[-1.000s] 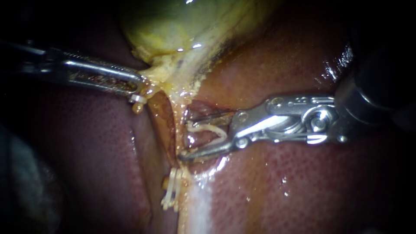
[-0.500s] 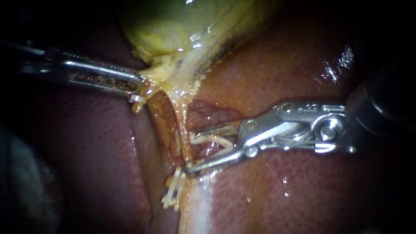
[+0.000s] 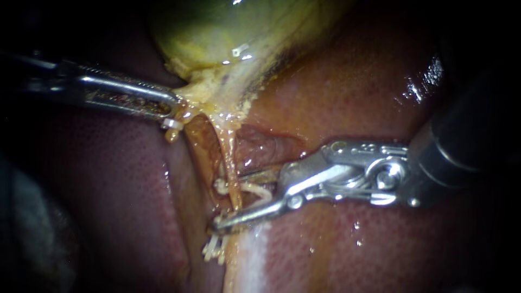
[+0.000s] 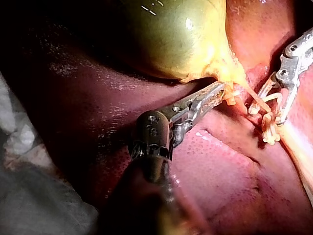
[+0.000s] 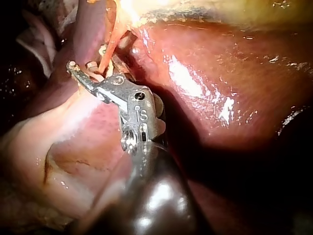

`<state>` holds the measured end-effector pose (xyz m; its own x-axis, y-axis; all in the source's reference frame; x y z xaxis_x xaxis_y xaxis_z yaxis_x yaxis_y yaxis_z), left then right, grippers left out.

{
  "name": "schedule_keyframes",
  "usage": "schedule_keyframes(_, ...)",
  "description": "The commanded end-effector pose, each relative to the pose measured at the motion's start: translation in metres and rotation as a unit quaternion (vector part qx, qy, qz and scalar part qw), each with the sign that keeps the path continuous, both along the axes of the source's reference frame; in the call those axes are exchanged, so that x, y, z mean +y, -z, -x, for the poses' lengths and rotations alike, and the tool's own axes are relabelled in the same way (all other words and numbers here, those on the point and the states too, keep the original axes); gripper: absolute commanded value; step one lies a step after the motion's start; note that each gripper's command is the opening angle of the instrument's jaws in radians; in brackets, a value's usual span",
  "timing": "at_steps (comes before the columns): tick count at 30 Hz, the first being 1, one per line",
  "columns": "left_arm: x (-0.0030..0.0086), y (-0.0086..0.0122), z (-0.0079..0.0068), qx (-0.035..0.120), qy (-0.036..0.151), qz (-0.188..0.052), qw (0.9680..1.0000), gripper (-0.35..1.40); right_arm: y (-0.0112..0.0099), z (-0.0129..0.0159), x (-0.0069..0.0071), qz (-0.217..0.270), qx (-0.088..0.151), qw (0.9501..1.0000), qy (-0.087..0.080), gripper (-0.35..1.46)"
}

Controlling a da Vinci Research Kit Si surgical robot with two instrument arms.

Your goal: Clipping first clip right tube

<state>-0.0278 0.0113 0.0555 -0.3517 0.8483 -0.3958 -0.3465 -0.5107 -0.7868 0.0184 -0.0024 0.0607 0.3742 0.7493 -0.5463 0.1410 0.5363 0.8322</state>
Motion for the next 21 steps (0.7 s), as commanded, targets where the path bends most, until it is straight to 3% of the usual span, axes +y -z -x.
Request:
schedule_keyframes(1, 0.0, 0.0, 0.0, 0.0, 0.0, 0.0, 1.0, -0.35, 0.0001, -0.0004, -0.0002, -0.006, 0.004, 1.0, -0.005, 0.5)
schedule_keyframes(13, 0.0, 0.0, 0.0, 0.0, 0.0, 0.0, 1.0, -0.35, 0.0009, -0.0018, -0.0006, -0.031, 0.02, 0.9992, -0.015, 0.5)
schedule_keyframes(21, 0.0, 0.0, 0.0, 0.0, 0.0, 0.0, 1.0, -0.35, 0.0042, -0.0017, -0.0008, -0.056, 0.05, 0.9971, -0.01, 0.5)
